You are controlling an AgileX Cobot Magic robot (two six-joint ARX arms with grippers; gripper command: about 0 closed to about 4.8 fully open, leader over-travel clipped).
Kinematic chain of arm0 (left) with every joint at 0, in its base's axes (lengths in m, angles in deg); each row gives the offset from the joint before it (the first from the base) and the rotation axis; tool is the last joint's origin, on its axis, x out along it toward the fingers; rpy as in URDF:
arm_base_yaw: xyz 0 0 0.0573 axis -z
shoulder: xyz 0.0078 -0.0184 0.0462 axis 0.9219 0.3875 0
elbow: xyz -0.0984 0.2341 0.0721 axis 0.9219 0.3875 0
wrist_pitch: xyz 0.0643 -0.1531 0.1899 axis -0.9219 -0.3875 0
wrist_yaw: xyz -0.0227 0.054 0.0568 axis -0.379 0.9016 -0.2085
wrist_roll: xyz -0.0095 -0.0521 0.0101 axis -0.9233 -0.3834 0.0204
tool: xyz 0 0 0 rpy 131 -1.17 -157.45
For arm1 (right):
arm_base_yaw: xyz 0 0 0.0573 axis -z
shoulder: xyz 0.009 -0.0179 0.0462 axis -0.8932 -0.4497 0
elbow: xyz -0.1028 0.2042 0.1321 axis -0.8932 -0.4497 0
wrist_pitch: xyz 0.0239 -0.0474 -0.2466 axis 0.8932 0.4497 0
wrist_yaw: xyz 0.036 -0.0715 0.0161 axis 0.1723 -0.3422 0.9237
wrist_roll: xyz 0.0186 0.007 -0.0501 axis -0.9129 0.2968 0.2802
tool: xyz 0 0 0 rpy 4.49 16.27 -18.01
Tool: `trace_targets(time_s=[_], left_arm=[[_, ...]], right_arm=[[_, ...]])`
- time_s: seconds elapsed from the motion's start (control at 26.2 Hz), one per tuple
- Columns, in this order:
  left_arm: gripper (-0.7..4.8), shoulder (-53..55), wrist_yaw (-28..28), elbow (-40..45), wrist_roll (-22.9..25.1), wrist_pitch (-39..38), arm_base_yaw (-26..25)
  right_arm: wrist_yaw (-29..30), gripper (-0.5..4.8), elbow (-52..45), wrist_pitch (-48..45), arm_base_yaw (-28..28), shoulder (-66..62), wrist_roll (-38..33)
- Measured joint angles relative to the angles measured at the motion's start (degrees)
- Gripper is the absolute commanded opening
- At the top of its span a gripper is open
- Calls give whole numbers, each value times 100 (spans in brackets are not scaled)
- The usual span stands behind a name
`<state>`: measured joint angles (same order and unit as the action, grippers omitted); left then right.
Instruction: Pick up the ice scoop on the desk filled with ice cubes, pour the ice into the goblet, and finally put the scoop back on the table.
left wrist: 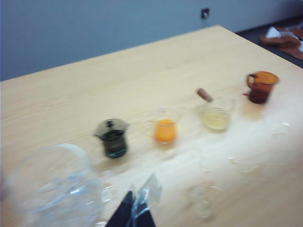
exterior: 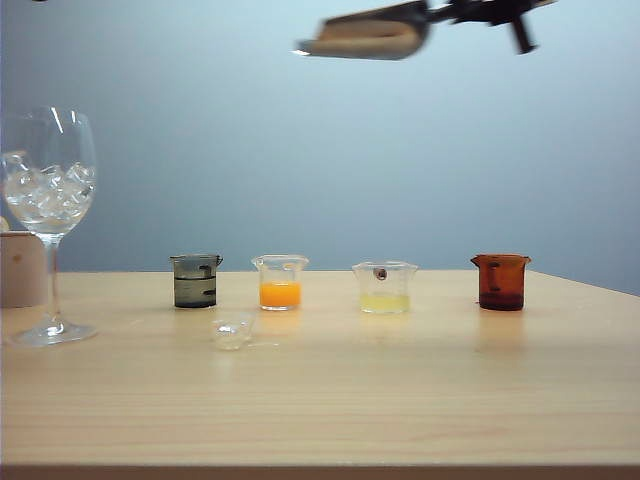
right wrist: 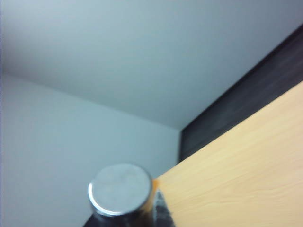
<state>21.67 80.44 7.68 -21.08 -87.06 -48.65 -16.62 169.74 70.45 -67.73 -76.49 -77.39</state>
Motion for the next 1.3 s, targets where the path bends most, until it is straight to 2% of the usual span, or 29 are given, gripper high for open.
trace_targets(time_s=[0.08, 0.15, 0.31, 0.46, 0.65, 0.76, 0.88, 0.99, 1.11, 1.3], left_arm=[[-5, 131, 275, -83, -188, 111, 595], [-5, 127, 623, -83, -216, 492, 822], [-5, 118, 610, -122, -221, 662, 883], [-5, 118, 466, -122, -229, 658, 883], [-5, 118, 446, -122, -236, 629, 883], [-5, 125, 304, -177, -273, 586, 890], [-6, 114, 299, -409, -494, 673, 1217], [-5, 116, 588, -463, -498, 616, 1482], [-5, 118, 619, -466, -501, 533, 1690], [-5, 118, 741, -466, -675, 214, 1891]], right_arm=[[44, -6, 0, 640, 468, 295, 549], [280, -6, 0, 1222, 949, 608, 1075], [358, -6, 0, 2111, 1755, 909, 1696], [754, -6, -155, 2422, 2750, 1073, 1996], [999, -6, -155, 2656, 3383, 1069, 2391], [1034, -6, -341, 2693, 3552, 1086, 2581], [1255, -6, -1165, 2330, 3587, 1082, 2610], [1397, -6, -2098, 1980, 3543, 1060, 2647], [1786, -6, -3311, 1040, 3543, 1062, 2677], [1937, -6, -4811, -459, 3543, 1062, 2470]])
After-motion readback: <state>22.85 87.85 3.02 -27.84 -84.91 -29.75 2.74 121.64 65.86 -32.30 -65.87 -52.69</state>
